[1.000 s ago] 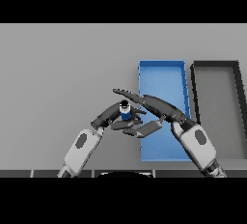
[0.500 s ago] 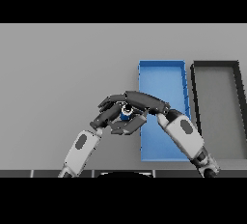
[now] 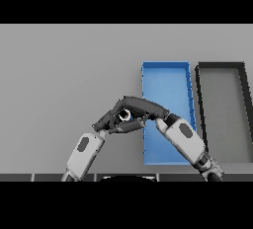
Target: Pick up the blue pipe and place it into the blue bin.
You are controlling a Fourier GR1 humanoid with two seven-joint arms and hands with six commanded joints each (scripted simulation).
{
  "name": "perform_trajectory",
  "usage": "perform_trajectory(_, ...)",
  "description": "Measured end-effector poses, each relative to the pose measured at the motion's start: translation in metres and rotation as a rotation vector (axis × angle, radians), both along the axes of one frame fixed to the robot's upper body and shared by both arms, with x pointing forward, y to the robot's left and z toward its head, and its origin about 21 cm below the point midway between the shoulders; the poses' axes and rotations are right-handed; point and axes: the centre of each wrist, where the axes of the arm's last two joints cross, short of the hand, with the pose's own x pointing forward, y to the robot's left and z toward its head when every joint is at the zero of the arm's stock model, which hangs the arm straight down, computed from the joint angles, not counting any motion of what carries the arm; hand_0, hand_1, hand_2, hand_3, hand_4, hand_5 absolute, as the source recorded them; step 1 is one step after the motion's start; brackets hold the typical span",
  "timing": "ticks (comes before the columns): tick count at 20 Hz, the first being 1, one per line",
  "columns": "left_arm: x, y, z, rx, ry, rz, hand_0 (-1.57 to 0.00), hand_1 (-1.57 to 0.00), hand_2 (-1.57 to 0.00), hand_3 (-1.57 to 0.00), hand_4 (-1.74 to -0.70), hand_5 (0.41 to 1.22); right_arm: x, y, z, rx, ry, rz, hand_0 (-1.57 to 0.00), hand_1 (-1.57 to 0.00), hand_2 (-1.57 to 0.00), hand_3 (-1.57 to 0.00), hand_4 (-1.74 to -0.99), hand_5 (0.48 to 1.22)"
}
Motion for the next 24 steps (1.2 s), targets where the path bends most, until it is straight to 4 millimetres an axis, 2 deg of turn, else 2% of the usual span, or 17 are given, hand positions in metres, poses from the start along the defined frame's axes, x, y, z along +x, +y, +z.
perform_trajectory(3, 0.000, 0.002, 0.006, 0.012, -0.010, 0.007, -1.57, -1.57, -1.57, -1.43, -1.73, 1.221, -0.001, 0.002, 0.002, 0.025, -0.025, 0.003, -1.52, -1.52, -1.53, -1.48, -1.716, 1.144)
perform_trajectory(7, -0.001, 0.002, 0.005, 0.016, -0.044, 0.022, -1.57, -1.57, -1.57, -1.45, -1.72, 1.221, -0.004, 0.004, 0.000, 0.044, -0.016, -0.026, -1.55, -1.55, -1.55, -1.54, -1.731, 1.190)
perform_trajectory(8, 0.000, 0.007, 0.005, 0.034, -0.075, 0.048, -1.46, -1.34, -1.29, -1.17, -1.60, 1.221, -0.004, 0.004, -0.001, 0.050, -0.020, -0.035, -1.56, -1.56, -1.56, -1.54, -1.733, 1.196)
perform_trajectory(9, 0.000, 0.006, 0.003, 0.058, -0.083, 0.071, -1.17, -1.07, -1.03, -0.93, -1.47, 1.221, -0.002, 0.004, -0.003, 0.035, -0.021, -0.043, -1.56, -1.56, -1.56, -1.55, -1.734, 1.201)
perform_trajectory(10, 0.001, 0.009, 0.002, 0.064, -0.088, 0.044, -0.94, -0.86, -0.83, -0.75, -1.37, 1.221, -0.004, 0.003, -0.004, 0.034, -0.026, -0.036, -1.56, -1.56, -1.56, -1.55, -1.736, 1.205)
perform_trajectory(12, 0.000, 0.010, 0.004, 0.099, -0.105, -0.008, -0.60, -0.55, -0.53, -0.48, -1.21, 1.221, -0.006, 0.003, 0.000, 0.015, 0.006, -0.049, -1.56, -1.56, -1.56, -1.56, -1.738, 1.211)
perform_trajectory(15, 0.001, 0.010, 0.005, 0.161, -0.104, 0.000, -0.31, -0.28, -0.27, -0.24, -1.05, 0.938, -0.006, 0.006, 0.000, 0.000, 0.010, -0.071, -1.57, -1.57, -1.57, -1.56, -1.739, 1.216)
perform_trajectory(18, 0.002, 0.016, 0.005, 0.174, -0.061, 0.019, -0.16, -0.14, -0.14, -0.12, -0.98, 0.704, -0.012, 0.010, 0.002, 0.011, -0.016, -0.066, -1.57, -1.57, -1.57, -1.57, -1.740, 1.218)
perform_trajectory(21, -0.001, 0.012, -0.001, 0.185, 0.001, 0.023, -0.08, -0.07, -0.07, -0.06, -0.97, 0.567, -0.010, 0.005, 0.001, 0.027, -0.015, -0.072, -1.57, -1.57, -1.57, -1.57, -1.741, 1.220)
perform_trajectory(24, -0.001, 0.013, -0.001, 0.202, -0.016, 0.045, -0.04, -0.04, -0.04, -0.03, -0.94, 0.495, -0.011, 0.006, -0.001, 0.054, 0.015, -0.055, -1.57, -1.57, -1.57, -1.57, -1.741, 1.220)
